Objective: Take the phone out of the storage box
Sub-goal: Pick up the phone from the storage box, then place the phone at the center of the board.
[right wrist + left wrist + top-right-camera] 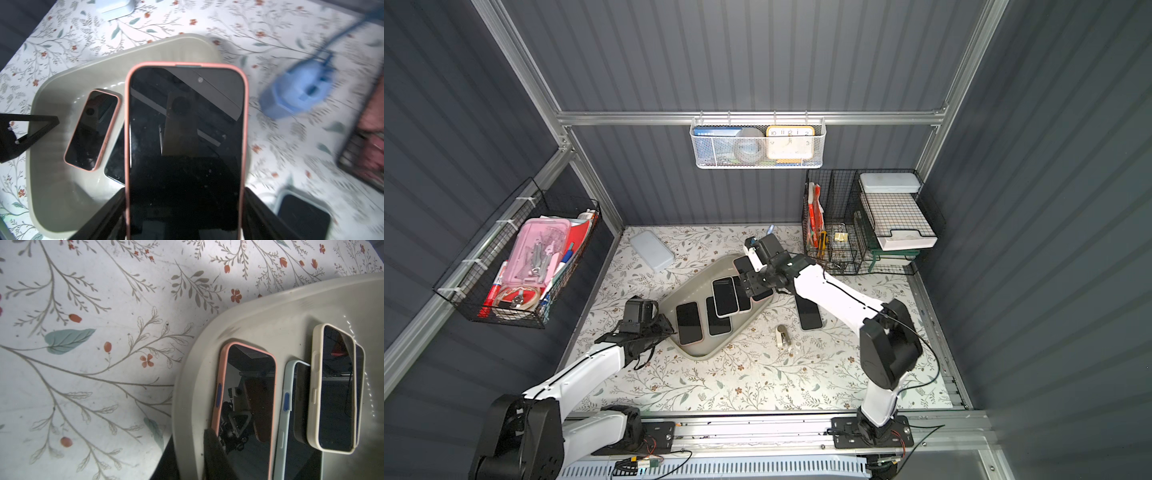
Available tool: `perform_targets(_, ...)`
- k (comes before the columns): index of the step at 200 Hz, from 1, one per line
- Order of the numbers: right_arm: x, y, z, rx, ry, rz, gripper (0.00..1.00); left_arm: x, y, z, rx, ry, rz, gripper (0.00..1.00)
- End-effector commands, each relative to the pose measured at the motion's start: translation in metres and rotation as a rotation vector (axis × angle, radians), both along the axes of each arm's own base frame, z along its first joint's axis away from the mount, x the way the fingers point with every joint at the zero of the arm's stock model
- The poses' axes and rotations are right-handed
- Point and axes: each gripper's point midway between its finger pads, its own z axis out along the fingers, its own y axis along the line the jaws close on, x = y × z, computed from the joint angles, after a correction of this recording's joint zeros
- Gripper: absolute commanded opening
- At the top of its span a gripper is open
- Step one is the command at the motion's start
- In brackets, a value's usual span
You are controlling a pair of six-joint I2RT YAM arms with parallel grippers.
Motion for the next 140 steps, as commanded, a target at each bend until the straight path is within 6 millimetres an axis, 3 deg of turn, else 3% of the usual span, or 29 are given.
perform_targets(1, -0.010, -0.060, -0.025, -0.134, 0.062, -0.173, 0.63, -0.006, -0.017, -0.001, -0.024, -0.002, -0.105, 0.22)
perform_targets(42, -0.031, -0.144, -0.052, -0.222, 0.152, -0.335, 0.62, -0.006, -0.017, 0.000, -0.027, -0.006, -0.110, 0.22)
perform_targets(65, -0.031, -0.185, -0.064, -0.257, 0.162, -0.400, 0.60, -0.006, -0.017, 0.000, -0.026, -0.007, -0.109, 0.22)
perform_targets(101, -0.018, -0.220, -0.088, -0.264, 0.221, -0.430, 0.61, -0.006, -0.018, 0.000, -0.029, -0.004, -0.112, 0.22)
perform_targets(140, -0.003, -0.235, -0.110, -0.258, 0.259, -0.406, 0.61, -0.006, -0.016, 0.001, -0.022, -0.011, -0.103, 0.21)
